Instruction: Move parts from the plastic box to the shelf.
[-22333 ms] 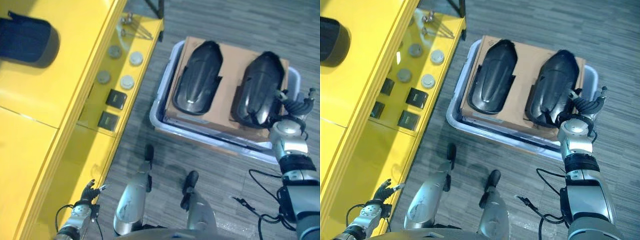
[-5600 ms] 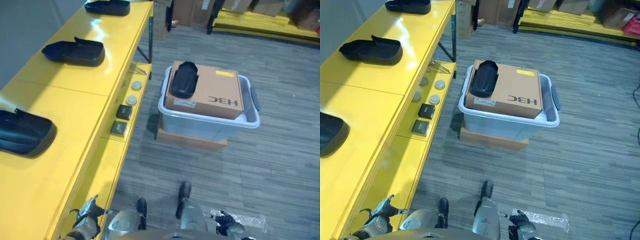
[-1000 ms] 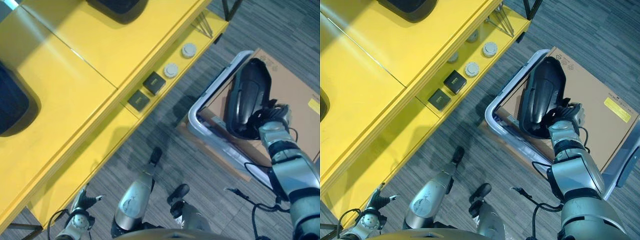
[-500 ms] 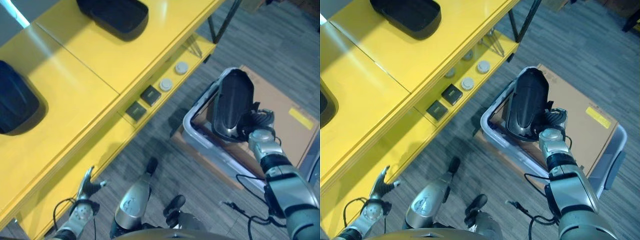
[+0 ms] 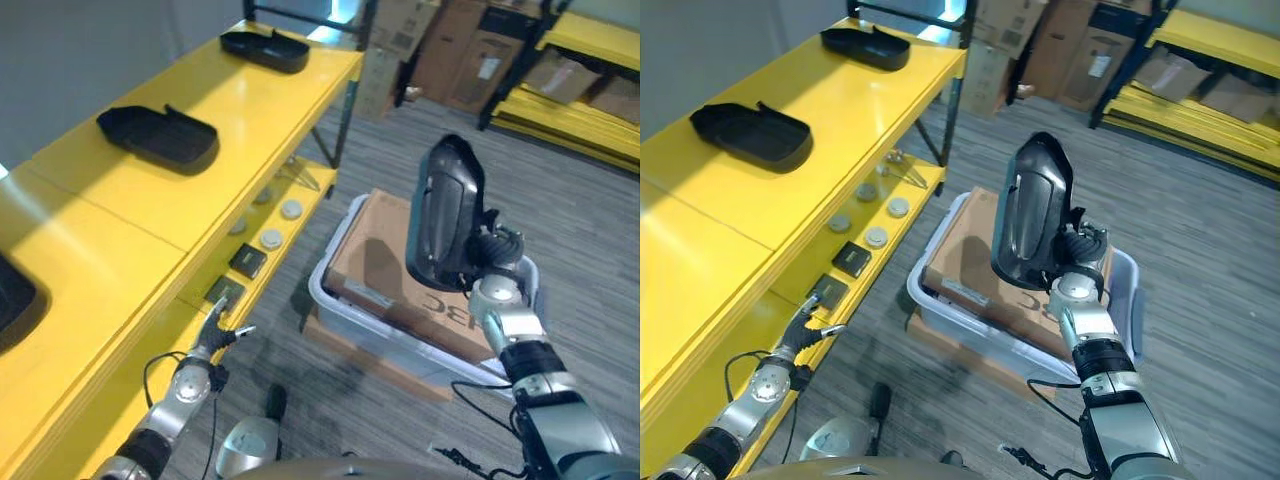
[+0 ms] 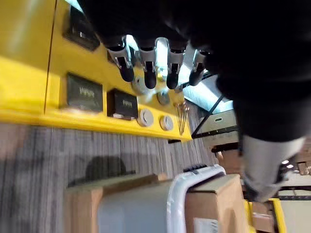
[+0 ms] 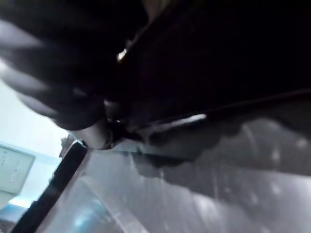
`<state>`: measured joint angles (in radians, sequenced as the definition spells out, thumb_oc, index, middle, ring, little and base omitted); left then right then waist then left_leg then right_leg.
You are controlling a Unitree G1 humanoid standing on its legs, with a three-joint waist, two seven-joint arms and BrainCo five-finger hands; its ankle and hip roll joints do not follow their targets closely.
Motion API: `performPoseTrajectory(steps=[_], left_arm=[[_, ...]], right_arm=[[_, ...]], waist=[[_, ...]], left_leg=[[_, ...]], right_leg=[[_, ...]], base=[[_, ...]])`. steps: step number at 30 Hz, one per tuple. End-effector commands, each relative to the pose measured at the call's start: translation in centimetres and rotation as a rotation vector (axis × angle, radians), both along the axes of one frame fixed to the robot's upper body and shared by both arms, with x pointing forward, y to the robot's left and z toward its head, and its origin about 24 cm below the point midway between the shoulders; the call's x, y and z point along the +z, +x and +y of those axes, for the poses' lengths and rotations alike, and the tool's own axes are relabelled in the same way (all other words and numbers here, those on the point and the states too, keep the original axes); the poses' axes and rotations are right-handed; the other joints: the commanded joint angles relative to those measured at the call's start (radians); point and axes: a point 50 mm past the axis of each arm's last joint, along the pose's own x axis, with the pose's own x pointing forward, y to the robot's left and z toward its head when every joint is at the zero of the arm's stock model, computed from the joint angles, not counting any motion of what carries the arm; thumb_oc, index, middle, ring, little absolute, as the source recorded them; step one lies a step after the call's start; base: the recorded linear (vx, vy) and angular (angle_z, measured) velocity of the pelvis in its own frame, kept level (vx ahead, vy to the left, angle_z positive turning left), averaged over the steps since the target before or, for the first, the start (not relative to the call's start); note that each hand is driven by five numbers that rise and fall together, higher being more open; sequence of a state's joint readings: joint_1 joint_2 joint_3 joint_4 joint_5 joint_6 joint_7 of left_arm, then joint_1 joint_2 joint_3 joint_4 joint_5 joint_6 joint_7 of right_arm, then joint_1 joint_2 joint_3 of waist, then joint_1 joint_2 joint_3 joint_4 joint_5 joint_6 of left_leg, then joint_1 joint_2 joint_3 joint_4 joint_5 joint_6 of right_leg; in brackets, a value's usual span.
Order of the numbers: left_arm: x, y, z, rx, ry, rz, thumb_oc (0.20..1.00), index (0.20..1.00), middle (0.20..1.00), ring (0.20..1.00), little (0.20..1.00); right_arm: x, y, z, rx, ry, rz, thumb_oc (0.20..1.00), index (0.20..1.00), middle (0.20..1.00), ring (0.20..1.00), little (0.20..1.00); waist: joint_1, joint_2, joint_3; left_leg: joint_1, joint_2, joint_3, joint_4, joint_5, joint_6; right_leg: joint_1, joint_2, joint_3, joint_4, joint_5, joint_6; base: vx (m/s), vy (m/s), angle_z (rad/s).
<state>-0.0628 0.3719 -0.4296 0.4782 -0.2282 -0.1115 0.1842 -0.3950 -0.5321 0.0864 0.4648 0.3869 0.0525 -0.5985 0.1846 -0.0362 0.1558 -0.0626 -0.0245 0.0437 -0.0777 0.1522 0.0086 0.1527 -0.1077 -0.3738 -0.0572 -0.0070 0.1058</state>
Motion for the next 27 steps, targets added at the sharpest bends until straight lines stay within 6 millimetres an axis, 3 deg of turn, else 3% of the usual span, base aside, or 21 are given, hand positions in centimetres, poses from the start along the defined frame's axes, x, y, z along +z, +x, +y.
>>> performPoseTrajectory(steps=[1, 4, 5, 10, 13, 19, 27], left_arm=[[1.1, 1.8, -3.4, -0.077, -0.245, 0.031, 1.000, 1.000, 1.000, 1.000, 1.000], [3.0, 3.5, -5.8, -0.125, -0.426, 0.031, 1.000, 1.000, 1.000, 1.000, 1.000], [4.4, 4.4, -7.4, -0.164, -0.514, 0.025, 1.000, 1.000, 1.000, 1.000, 1.000], [7.7, 6.3, -12.2, -0.230, -0.692, 0.041, 1.000, 1.000, 1.000, 1.000, 1.000], [8.9, 7.0, -13.8, -0.233, -0.745, 0.052, 1.000, 1.000, 1.000, 1.000, 1.000], [9.9, 7.8, -15.4, -0.262, -0.740, 0.099, 1.000, 1.000, 1.000, 1.000, 1.000], [8.6, 7.3, -16.2, -0.318, -0.591, 0.204, 1.000, 1.000, 1.000, 1.000, 1.000]], right_arm=[[2.9, 0.6, 0.2, 0.039, -0.080, -0.108, 0.200, 0.200, 0.200, 0.200, 0.200], [1.9, 0.8, 1.7, 0.089, -0.067, -0.077, 0.200, 0.200, 0.200, 0.200, 0.200], [1.2, 1.0, 2.7, 0.127, -0.065, -0.055, 0.200, 0.200, 0.200, 0.200, 0.200], [-0.1, 1.9, 6.4, 0.264, -0.071, 0.001, 0.200, 0.200, 0.200, 0.200, 0.200], [-0.4, 2.2, 8.2, 0.332, -0.082, 0.018, 0.200, 0.200, 0.200, 0.200, 0.200], [-0.6, 2.8, 10.9, 0.418, -0.089, 0.036, 0.200, 0.200, 0.200, 0.200, 0.200], [-0.9, 3.0, 11.7, 0.439, -0.083, 0.044, 0.200, 0.200, 0.200, 0.200, 0.200]], waist=[[0.013, 0.014, -0.056], [-0.013, 0.021, -0.067], [-0.027, 0.025, -0.075], [-0.065, 0.031, -0.093], [-0.081, 0.031, -0.102], [-0.097, 0.035, -0.125], [-0.102, 0.041, -0.135]], left_leg=[[0.059, 0.069, 0.035, 0.057, -0.170, -0.036], [0.078, 0.071, 0.059, 0.053, -0.170, -0.035], [0.087, 0.073, 0.071, 0.049, -0.170, -0.035], [0.103, 0.077, 0.099, 0.040, -0.168, -0.035], [0.111, 0.079, 0.111, 0.035, -0.166, -0.036], [0.124, 0.082, 0.131, 0.026, -0.168, -0.038], [0.130, 0.080, 0.132, 0.024, -0.170, -0.037]], right_leg=[[-0.093, -0.060, 0.044, 0.011, 0.038, 0.050], [-0.084, -0.061, 0.055, 0.002, 0.044, 0.051], [-0.081, -0.061, 0.061, -0.004, 0.048, 0.053], [-0.080, -0.060, 0.083, -0.016, 0.056, 0.057], [-0.080, -0.058, 0.093, -0.020, 0.057, 0.058], [-0.077, -0.057, 0.103, -0.025, 0.055, 0.063], [-0.078, -0.057, 0.106, -0.025, 0.053, 0.068]], base=[[-0.01, 0.011, -0.27], [0.01, 0.012, -0.18], [0.01, 0.011, -0.26], [0.00, 0.009, -0.17], [0.01, 0.005, -0.15], [0.03, 0.006, -0.08], [0.00, 0.000, 0.00]])
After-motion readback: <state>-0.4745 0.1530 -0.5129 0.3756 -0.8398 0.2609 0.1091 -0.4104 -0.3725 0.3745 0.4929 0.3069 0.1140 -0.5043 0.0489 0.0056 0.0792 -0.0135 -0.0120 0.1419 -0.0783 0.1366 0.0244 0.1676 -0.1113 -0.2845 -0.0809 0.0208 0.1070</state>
